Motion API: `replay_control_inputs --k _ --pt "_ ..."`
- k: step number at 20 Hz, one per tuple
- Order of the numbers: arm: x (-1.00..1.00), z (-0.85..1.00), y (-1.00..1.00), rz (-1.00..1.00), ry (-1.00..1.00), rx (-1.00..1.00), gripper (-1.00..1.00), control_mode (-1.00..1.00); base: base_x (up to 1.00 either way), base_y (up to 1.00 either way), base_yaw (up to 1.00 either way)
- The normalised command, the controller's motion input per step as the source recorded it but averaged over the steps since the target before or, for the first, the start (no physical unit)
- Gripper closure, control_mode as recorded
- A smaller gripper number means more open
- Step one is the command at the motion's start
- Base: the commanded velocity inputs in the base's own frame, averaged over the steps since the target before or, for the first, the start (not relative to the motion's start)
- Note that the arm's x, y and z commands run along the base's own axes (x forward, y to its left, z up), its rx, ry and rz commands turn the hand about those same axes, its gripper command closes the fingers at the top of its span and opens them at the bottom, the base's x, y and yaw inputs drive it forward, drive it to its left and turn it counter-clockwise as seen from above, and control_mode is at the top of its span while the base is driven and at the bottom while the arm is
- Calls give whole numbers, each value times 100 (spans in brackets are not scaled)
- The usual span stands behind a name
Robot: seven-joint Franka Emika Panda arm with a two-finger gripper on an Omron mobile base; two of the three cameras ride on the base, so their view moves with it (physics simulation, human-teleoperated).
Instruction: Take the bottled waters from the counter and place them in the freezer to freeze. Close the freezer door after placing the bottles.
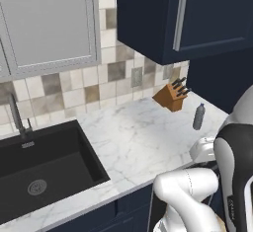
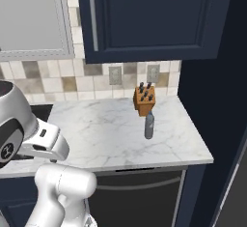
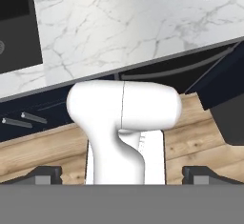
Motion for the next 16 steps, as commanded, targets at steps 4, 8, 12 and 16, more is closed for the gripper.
replay_control_inputs --k 4,8,12,16 --pt "0 0 0 0 0 0 -100 100 13 9 0" --pt "0 0 0 0 0 0 -100 100 0 0 0" --pt "0 0 0 0 0 0 -100 100 2 1 0" --pt "11 0 -27 7 0 2 -100 -100 6 0 0"
